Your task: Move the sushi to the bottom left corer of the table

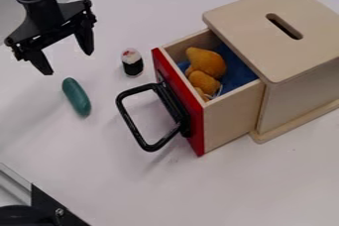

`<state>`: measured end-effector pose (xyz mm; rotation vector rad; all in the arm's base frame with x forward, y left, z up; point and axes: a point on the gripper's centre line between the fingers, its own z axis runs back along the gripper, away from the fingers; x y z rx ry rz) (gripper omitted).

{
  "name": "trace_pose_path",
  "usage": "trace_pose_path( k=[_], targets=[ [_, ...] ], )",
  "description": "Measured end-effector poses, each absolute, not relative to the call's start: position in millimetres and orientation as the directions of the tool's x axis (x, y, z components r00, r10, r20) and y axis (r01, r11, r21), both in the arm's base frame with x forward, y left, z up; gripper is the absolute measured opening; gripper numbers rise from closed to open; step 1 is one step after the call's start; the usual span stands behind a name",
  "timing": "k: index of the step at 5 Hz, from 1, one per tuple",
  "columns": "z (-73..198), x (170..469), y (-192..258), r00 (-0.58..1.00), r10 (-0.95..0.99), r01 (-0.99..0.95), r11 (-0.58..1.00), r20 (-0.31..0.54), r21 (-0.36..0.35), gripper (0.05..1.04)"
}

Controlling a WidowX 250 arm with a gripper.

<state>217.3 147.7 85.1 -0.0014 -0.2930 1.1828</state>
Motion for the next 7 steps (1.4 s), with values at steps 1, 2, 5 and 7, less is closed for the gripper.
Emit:
trace_pose_path(
  k=[1, 2, 5, 7],
  targets=[
    [77.8, 214.5, 144.8, 0.353, 0.914, -0.913, 0.383, 0.2, -0.137, 1.0],
    [75.2, 229.5, 140.3, 0.352, 0.925, -0.915, 0.372, 0.14, -0.156, 1.0],
    [62.7, 290.7, 128.9, 0.449, 0.888, -0.87, 0.46, 0.099, -0.179, 1.0],
    [41.9, 313.5, 128.5, 0.472, 0.878, -0.861, 0.479, 0.079, -0.17, 1.0]
  ],
)
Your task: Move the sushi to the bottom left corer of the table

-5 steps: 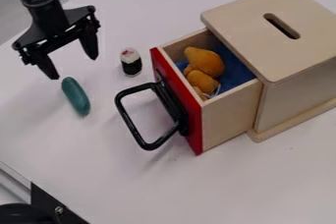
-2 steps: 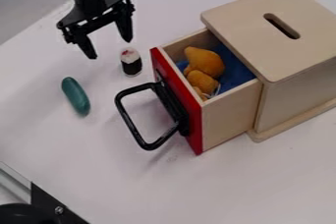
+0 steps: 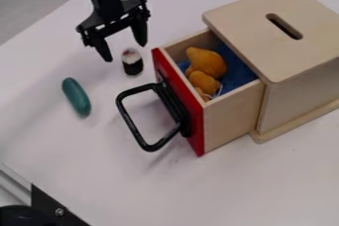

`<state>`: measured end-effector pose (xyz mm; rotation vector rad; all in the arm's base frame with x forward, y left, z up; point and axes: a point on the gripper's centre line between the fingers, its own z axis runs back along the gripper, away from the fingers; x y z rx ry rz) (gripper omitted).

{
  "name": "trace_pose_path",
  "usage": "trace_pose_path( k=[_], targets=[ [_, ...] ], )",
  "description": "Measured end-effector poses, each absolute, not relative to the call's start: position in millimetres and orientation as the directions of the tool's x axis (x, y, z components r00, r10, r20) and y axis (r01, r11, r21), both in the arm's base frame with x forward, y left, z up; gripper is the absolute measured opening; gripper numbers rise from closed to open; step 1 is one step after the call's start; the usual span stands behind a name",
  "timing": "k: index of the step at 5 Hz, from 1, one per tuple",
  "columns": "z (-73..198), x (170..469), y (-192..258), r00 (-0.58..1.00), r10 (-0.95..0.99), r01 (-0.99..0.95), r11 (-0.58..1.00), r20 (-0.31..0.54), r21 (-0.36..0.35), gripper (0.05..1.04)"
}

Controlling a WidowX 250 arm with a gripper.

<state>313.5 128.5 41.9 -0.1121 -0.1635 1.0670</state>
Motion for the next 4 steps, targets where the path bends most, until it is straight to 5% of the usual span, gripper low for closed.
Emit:
trace_pose_path(
  k=[2, 4],
  targets=[
    [14.5, 312.7, 130.0, 0.48, 0.876, -0.867, 0.482, 0.046, -0.128, 0.972],
    [8.8, 303.1, 123.7, 0.477, 0.878, -0.869, 0.477, 0.036, -0.132, 0.472]
  ],
)
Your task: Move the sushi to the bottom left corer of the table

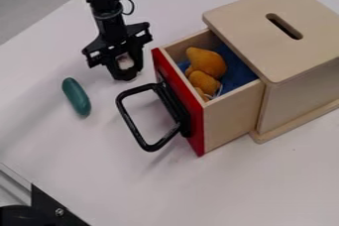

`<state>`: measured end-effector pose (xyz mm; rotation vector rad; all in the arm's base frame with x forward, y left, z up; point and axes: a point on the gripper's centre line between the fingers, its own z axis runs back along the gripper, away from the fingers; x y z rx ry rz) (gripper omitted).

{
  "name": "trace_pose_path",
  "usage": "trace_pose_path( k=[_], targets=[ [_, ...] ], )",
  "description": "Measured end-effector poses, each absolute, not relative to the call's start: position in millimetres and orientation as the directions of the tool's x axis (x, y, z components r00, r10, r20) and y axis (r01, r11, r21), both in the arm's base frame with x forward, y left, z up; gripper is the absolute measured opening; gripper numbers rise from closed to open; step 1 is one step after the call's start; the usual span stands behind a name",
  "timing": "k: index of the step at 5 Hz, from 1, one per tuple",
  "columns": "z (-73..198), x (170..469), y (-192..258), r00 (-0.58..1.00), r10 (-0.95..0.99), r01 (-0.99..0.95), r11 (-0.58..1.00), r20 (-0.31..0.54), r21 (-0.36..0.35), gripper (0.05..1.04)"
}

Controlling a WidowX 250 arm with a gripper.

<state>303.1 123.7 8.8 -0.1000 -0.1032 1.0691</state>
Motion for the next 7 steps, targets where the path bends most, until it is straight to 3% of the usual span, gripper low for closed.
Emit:
trace_pose_path(
  k=[1, 3, 5, 6, 7],
  targets=[
    [9.9, 300.1, 120.2, 0.465, 0.88, -0.877, 0.472, 0.092, -0.083, 0.404],
    [57.3, 284.8, 147.1, 0.357, 0.923, -0.916, 0.376, 0.145, -0.137, 0.4],
    [86.2, 234.7, 210.9, 0.182, 0.969, -0.961, 0.211, 0.165, -0.179, 0.4],
    [86.3, 211.8, 247.5, 0.087, 0.979, -0.976, 0.121, 0.186, -0.183, 0.4],
    [64.1, 202.2, 268.4, 0.049, 0.99, -0.979, 0.074, 0.132, -0.192, 0.4]
  ],
)
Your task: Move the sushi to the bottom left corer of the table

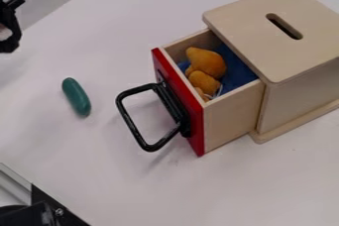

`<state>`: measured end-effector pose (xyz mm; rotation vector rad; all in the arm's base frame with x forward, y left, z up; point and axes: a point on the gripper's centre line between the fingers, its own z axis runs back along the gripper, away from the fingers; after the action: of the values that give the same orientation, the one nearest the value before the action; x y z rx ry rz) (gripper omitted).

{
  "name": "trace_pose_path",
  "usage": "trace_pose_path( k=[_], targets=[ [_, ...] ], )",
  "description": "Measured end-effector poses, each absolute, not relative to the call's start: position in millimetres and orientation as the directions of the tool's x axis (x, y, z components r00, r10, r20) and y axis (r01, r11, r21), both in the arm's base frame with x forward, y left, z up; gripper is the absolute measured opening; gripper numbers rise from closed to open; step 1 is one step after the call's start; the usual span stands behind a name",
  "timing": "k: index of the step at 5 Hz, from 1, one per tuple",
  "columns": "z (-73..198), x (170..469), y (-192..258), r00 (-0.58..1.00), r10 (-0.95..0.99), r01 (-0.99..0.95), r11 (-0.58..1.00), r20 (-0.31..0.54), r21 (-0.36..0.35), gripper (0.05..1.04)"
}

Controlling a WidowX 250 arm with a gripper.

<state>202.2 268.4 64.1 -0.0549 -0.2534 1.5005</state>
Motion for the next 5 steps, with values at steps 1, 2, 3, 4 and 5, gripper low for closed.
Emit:
trace_pose_path(
  k=[1, 2, 3, 4, 5],
  targets=[
    [39.2, 193.7, 281.0, 0.033, 0.994, -0.986, 0.05, 0.107, -0.159, 0.4],
    [25.2, 195.1, 283.4, 0.04, 0.993, -0.988, 0.056, 0.109, -0.147, 0.4],
    [17.4, 198.8, 282.6, 0.048, 0.993, -0.987, 0.063, 0.107, -0.146, 0.4],
    [17.0, 199.2, 281.4, 0.045, 0.994, -0.988, 0.06, 0.104, -0.144, 0.47],
    [16.2, 196.4, 278.5, 0.007, 0.997, -0.991, 0.017, 0.075, -0.135, 0.787]
  ],
)
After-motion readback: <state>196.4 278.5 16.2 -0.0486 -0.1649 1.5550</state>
